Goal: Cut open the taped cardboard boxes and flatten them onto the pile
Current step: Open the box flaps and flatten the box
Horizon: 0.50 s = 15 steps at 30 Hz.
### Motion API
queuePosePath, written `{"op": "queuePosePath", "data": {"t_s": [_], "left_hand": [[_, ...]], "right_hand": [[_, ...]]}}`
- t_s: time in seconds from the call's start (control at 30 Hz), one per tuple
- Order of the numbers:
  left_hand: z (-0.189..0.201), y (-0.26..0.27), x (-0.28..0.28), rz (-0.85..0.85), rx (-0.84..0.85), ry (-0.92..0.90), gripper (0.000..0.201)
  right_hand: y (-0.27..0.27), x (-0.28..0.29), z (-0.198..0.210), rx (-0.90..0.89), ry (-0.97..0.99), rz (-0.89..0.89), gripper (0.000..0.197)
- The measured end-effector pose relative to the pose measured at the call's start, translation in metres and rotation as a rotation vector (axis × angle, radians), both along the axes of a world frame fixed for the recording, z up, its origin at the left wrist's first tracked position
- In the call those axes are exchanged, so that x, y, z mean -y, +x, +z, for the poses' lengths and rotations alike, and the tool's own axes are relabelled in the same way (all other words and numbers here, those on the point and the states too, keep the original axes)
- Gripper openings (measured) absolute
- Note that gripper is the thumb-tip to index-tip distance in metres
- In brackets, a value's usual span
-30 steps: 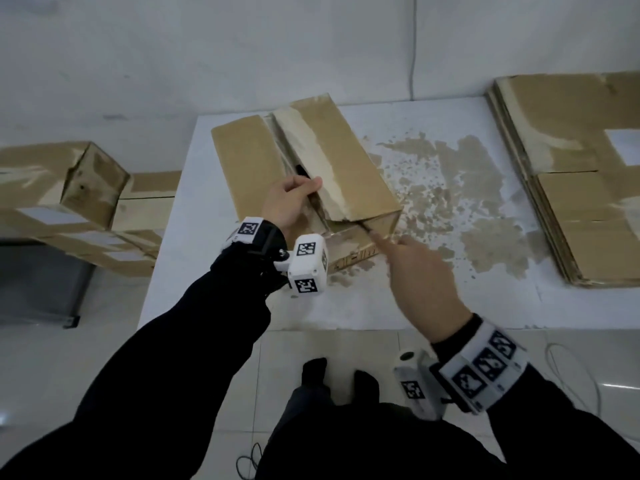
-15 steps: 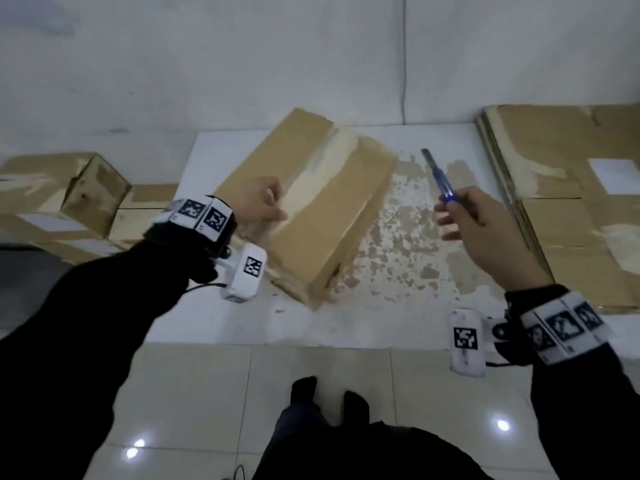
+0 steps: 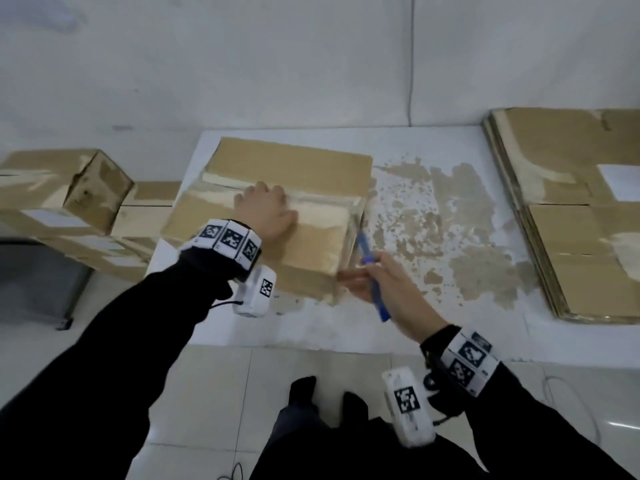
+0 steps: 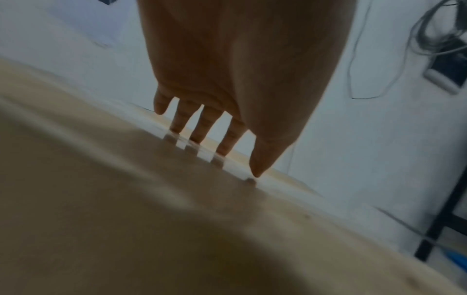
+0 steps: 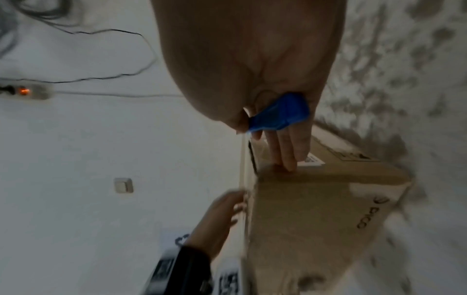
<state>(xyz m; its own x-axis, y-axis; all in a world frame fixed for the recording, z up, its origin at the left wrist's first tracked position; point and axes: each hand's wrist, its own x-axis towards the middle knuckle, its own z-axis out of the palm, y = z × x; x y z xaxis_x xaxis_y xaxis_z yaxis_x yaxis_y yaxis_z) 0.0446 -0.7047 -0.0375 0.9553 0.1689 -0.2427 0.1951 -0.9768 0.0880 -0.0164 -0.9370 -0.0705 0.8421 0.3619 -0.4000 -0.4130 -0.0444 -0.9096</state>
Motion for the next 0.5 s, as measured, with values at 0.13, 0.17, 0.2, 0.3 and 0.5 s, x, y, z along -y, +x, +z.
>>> {"op": "queuePosePath", "data": {"t_s": [0.13,0.17,0.2,0.3,0.5], "left_hand": [[-0.001,-0.017,0.012,-0.127,-0.033,-0.083,0.076],[-0.001,-0.021,0.008,-0.166,-0.048,-0.086,0.084],[-0.003,-0.024,0.004,-0.191,-0.048,-0.080,0.091],[-0.013,-0.024,-0.006,-0.182,0.102,-0.124,0.090],[-0.042,-0.023,-0.006,-0.177,0.422,-0.144,0.063]], "right_hand": [[-0.005,-0.005,-0.001,0.234,-0.222,0.060,0.016],[0.004,-0.001,-0.001,0.339,-0.330,0.038,0.013],[0.015,0.004,0.000,0.426,-0.419,0.028,0.015],[0.043,0.020,0.006,0.628,-0.601,0.168,0.032],[0.078,0.031,0.014,0.744,-0.710,0.428,0.034]]}}
